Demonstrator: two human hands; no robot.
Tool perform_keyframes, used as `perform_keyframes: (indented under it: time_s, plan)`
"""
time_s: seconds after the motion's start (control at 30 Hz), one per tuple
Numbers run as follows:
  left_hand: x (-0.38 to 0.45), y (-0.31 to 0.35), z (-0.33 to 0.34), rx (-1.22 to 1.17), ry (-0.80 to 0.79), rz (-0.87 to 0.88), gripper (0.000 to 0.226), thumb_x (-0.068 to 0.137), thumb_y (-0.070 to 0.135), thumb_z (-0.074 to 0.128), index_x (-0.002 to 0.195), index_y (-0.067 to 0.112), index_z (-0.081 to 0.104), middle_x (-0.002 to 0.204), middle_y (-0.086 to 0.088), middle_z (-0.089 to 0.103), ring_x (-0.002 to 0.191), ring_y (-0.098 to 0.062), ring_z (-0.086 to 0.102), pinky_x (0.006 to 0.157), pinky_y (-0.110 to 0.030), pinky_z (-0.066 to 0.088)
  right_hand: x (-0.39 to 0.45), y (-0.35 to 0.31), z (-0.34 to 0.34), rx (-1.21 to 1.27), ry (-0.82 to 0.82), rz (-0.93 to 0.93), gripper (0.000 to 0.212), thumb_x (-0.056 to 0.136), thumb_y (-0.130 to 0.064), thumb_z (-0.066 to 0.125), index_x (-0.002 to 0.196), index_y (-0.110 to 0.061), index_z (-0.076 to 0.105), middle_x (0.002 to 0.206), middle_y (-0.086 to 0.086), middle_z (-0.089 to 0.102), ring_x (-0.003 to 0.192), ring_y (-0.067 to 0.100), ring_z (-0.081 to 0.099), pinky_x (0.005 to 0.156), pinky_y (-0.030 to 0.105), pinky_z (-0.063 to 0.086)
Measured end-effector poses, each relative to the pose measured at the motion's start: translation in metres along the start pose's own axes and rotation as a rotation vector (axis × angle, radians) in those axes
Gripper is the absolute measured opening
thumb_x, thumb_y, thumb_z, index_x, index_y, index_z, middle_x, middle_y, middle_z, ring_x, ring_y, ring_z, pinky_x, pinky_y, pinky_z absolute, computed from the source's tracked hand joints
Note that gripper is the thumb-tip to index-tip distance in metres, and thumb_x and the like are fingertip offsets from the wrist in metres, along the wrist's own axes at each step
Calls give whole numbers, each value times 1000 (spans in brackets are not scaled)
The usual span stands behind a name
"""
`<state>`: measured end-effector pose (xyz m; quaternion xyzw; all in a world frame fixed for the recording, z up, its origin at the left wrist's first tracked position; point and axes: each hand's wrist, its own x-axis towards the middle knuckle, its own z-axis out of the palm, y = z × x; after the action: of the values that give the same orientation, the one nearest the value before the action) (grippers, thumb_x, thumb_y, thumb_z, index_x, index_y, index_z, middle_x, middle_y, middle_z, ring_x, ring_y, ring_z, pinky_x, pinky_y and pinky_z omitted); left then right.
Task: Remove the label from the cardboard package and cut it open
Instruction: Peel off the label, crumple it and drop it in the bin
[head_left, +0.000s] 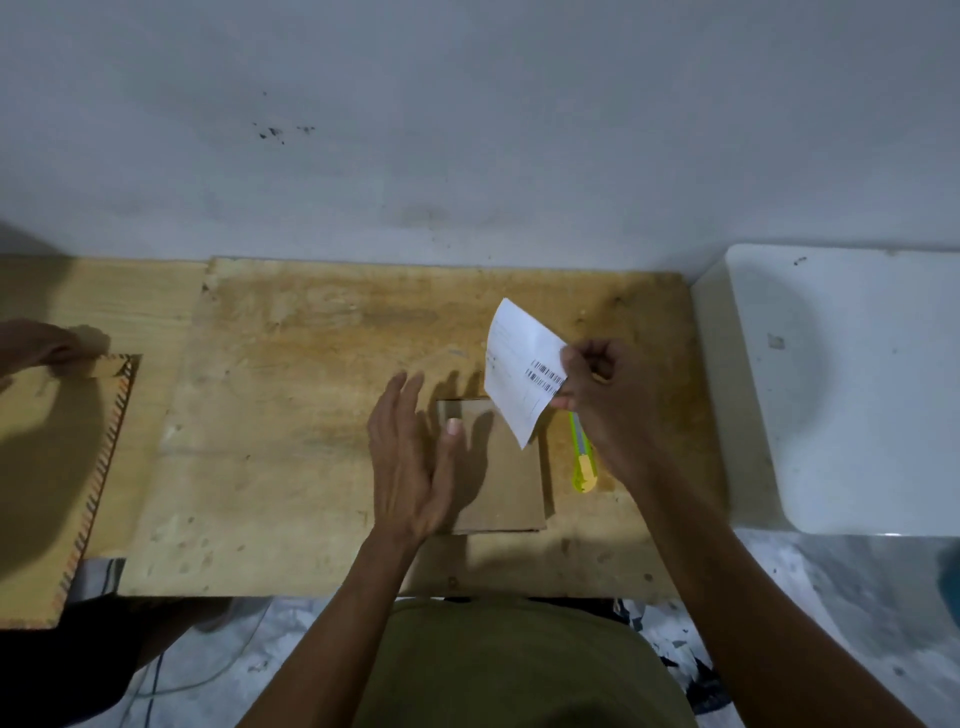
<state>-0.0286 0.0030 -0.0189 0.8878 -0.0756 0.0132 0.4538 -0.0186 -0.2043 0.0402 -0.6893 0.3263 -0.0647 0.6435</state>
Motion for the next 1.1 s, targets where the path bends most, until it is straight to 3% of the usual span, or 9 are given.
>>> perform_keyframes:
  time_s: [0.1, 0.2, 0.33, 0.47, 0.6, 0.77, 0.93, 1.03, 1.1]
  plan:
    - [23, 13, -12, 70, -99, 196, 63, 96, 42, 57, 151, 22, 33, 163, -13, 22, 151, -25, 22, 119, -45, 24, -12, -8, 14, 81, -80, 52, 8, 92, -15, 65, 91, -7, 63, 90, 14, 71, 77, 23, 75, 59, 32, 59]
    - [37, 17, -22, 22, -218, 262, 67, 94, 46, 60, 153, 28, 32, 164, -9, 21, 148, -21, 27, 113, -45, 35, -21, -21, 22, 197, -163, 99, 17, 93, -12, 64, 98, 4, 61, 87, 14, 73, 77, 25, 75, 62, 32, 59]
    - [42, 20, -34, -97, -273, 197, 67, 92, 42, 65, 151, 27, 36, 155, 1, 34, 136, -4, 38, 102, -12, 36, -23, -31, 25, 301, -203, 133, 11, 95, -8, 61, 99, 2, 60, 79, 11, 68, 60, 14, 66, 49, 21, 51]
    - [45, 21, -35, -75, -209, 202, 54, 88, 35, 73, 137, 19, 57, 132, 0, 52, 110, -2, 52, 86, -1, 36, -25, -29, 25, 256, -153, 82, 7, 93, -8, 64, 98, -9, 60, 75, 13, 67, 56, 15, 59, 49, 22, 50]
    - [47, 22, -39, -165, -173, 76, 49, 81, 34, 77, 127, 20, 66, 119, 2, 61, 94, -5, 61, 72, -9, 45, -30, -26, 23, 224, -109, 42, 11, 93, -8, 64, 103, -12, 60, 66, 3, 70, 60, 12, 65, 53, 23, 53]
    - [53, 28, -48, -465, -220, -136, 43, 76, 19, 84, 117, 20, 72, 110, 1, 70, 90, -22, 67, 77, -34, 57, -30, -22, 16, 107, -71, -32, 9, 94, -11, 63, 99, -18, 63, 69, 3, 70, 65, 12, 68, 56, 27, 54]
    - [58, 37, -60, -685, -256, -260, 39, 75, 2, 83, 113, 9, 73, 106, -12, 76, 90, -13, 70, 78, -27, 57, -32, -24, 19, 98, -121, -50, 12, 96, -10, 59, 95, -20, 65, 80, 9, 71, 71, 15, 68, 59, 29, 54]
    - [60, 33, -64, -744, -259, -298, 36, 76, 4, 83, 110, 9, 75, 103, -30, 70, 88, -22, 63, 79, -35, 54, -33, -28, 24, 259, -143, 42, 14, 96, -8, 59, 95, -20, 66, 83, 10, 69, 74, 19, 66, 62, 33, 55]
    - [63, 30, -66, -765, -280, -309, 34, 75, 7, 84, 107, 12, 77, 96, -29, 67, 87, -27, 59, 79, -37, 51, -33, -28, 27, 278, -117, 67, 13, 95, -8, 59, 98, -19, 66, 80, 7, 70, 73, 19, 66, 60, 33, 55]
